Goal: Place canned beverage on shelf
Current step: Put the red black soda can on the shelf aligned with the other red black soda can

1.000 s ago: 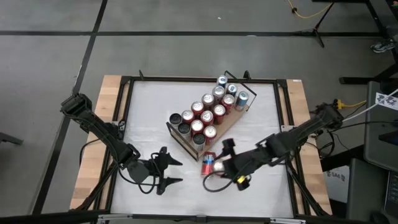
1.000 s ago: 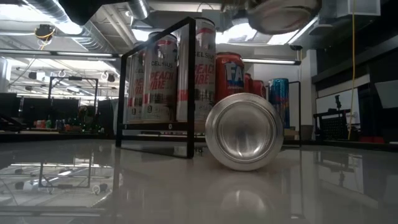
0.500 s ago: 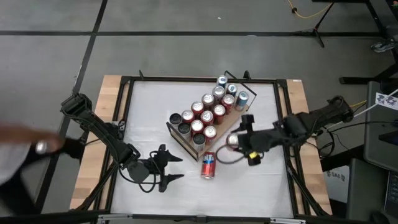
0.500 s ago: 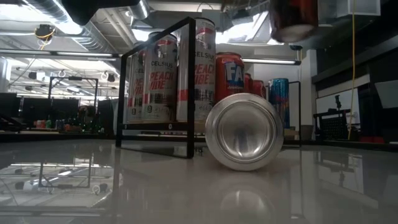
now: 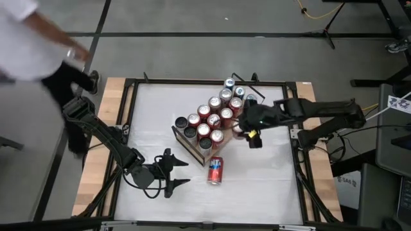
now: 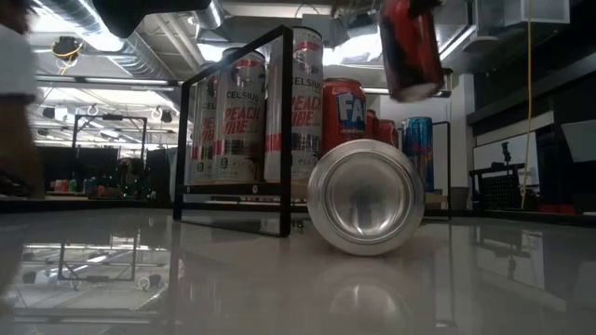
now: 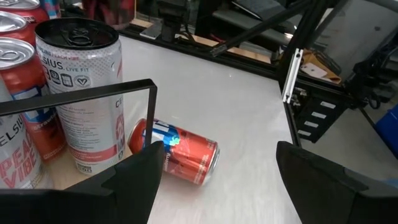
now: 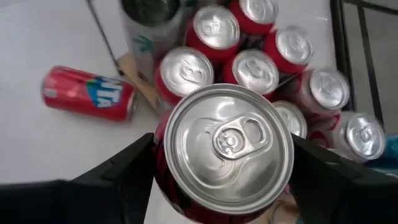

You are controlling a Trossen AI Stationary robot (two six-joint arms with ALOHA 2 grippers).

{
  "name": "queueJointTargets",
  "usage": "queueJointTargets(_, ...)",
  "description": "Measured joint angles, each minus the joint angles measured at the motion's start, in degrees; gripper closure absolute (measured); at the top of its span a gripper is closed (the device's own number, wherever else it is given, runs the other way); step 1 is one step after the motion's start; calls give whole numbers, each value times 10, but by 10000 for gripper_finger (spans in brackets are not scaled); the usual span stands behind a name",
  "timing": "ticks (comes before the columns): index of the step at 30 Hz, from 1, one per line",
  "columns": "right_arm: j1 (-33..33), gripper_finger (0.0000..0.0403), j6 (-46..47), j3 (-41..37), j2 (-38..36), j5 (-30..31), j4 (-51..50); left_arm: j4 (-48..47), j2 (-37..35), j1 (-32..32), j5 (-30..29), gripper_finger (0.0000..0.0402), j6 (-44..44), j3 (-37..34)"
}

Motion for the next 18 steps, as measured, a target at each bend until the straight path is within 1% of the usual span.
queueJointTargets(4, -37, 117, -17, -71, -15, -26, 38, 0, 0, 1, 0, 97, 0, 0)
queueJointTargets(8, -71, 116, -29, -133, -48, -42, 88, 0, 0, 6, -6, 97, 0, 0)
queueJointTargets(14, -119, 114, -71, -215, -91, -70, 168, 0, 0, 22, -15, 97, 0, 0)
queueJointTargets(18, -144, 114, -90, -262, -102, -96, 210, 0, 0, 35, -13, 97, 0, 0)
